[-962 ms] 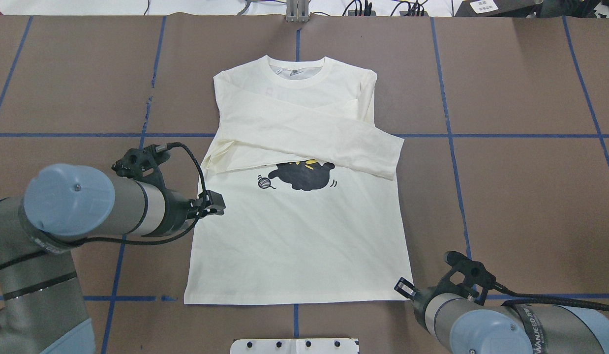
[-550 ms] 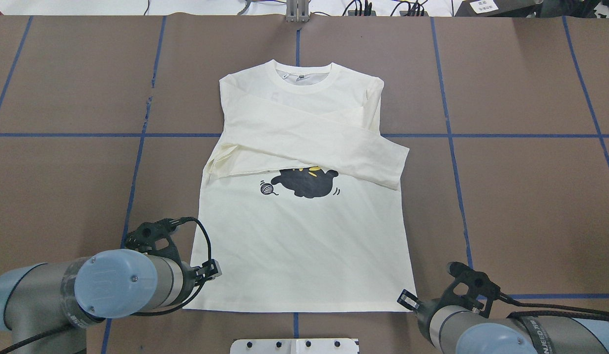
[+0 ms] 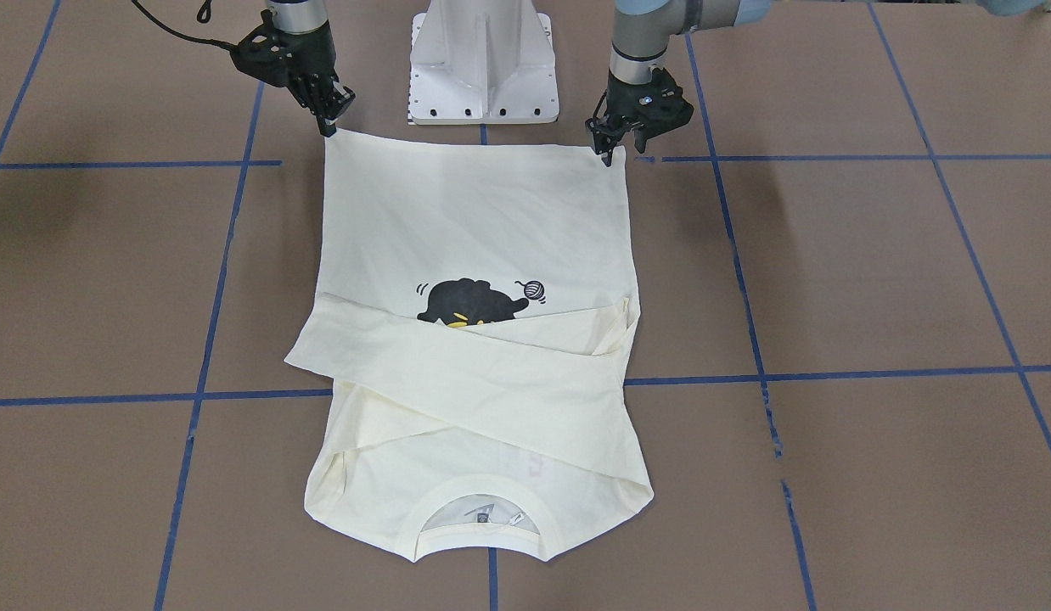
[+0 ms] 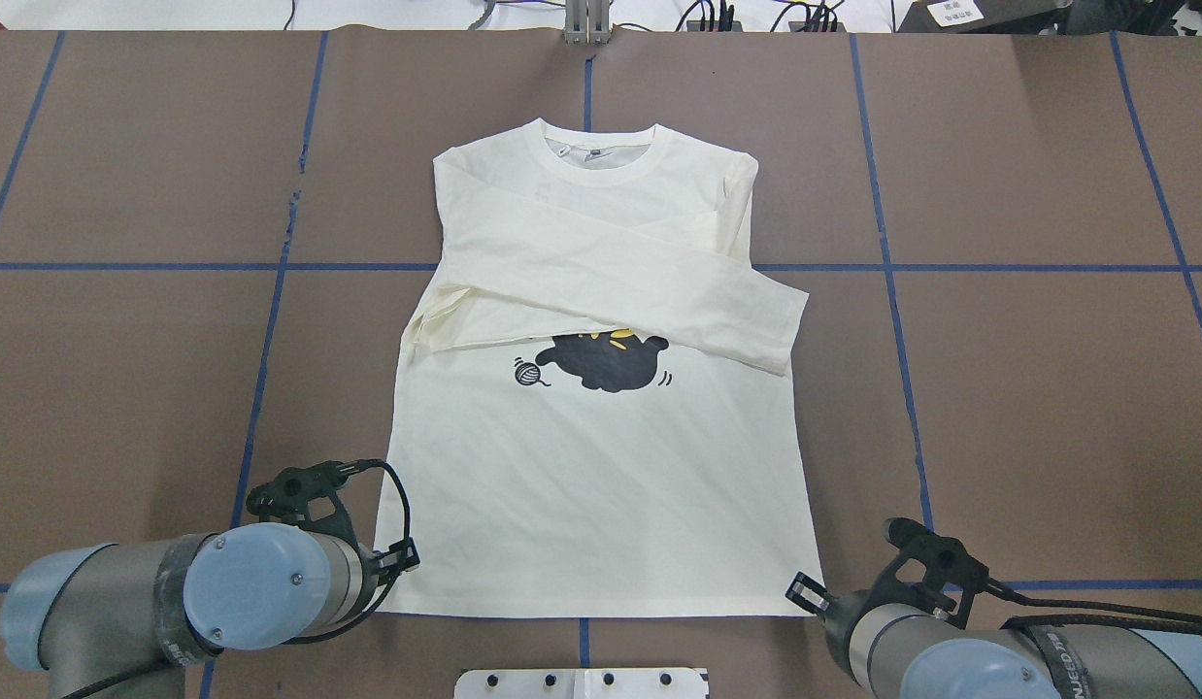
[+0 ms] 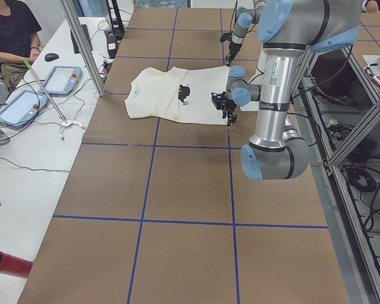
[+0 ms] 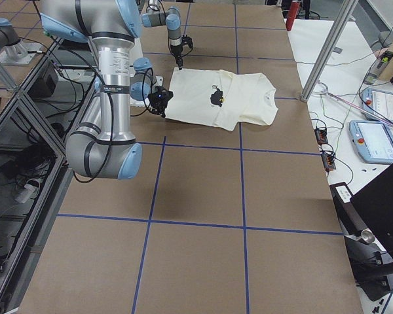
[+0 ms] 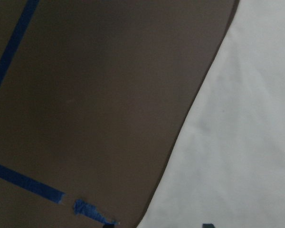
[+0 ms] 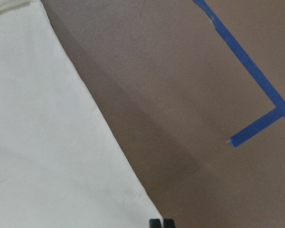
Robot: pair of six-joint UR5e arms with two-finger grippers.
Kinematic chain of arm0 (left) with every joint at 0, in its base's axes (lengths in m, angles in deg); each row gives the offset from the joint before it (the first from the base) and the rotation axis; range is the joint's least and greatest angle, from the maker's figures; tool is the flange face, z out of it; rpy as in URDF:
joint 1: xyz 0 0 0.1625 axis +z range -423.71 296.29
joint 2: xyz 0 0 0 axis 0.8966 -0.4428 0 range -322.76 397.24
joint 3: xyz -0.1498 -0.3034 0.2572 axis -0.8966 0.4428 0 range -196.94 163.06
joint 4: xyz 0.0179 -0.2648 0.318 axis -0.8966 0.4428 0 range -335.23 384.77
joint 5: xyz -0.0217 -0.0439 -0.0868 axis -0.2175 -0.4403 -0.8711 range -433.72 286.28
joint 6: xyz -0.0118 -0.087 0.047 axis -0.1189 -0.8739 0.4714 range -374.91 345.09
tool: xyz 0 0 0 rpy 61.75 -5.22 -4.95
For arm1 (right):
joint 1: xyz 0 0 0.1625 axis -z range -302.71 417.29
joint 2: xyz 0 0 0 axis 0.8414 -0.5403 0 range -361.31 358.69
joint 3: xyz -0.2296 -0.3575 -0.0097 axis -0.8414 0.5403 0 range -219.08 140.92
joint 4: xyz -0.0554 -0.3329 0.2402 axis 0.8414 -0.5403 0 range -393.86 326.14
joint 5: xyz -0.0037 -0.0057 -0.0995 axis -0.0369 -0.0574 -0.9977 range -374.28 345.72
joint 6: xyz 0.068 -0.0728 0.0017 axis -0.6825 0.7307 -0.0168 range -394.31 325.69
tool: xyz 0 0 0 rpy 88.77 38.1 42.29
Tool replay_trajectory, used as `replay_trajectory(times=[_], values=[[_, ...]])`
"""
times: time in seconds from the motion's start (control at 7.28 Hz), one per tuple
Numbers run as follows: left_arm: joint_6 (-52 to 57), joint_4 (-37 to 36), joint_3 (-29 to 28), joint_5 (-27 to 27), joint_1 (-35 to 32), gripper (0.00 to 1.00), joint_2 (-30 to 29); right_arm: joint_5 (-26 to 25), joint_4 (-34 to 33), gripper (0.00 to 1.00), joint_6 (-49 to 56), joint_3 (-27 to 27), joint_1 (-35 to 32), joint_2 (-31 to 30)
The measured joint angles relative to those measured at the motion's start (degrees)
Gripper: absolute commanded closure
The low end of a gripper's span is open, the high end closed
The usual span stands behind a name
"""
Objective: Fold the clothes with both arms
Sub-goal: 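Position both grippers at the hem corners nearest the robot and grasp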
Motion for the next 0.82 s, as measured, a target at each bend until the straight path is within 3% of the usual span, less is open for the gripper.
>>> replay_trajectory(times=[0.14, 0.27, 0.55, 0.82], values=[[-0.1, 0.0, -0.2, -0.1, 0.2, 0.72, -0.1, 0.0, 0.0, 1.0, 0.0, 0.0, 0.1, 0.0], [-0.6, 0.0, -0.2, -0.2, 0.3, 0.74, -0.1, -0.1, 0.0, 1.0, 0.0, 0.0, 0.1, 0.0], [-1.5, 0.0, -0.3, -0.3, 0.7, 0.74, -0.1, -0.1, 0.0, 1.0, 0.0, 0.0, 0.2, 0.0], [-1.7, -0.1, -0.2, -0.4, 1.2, 0.57, 0.0, -0.1, 0.0, 1.0, 0.0, 0.0, 0.2, 0.1]])
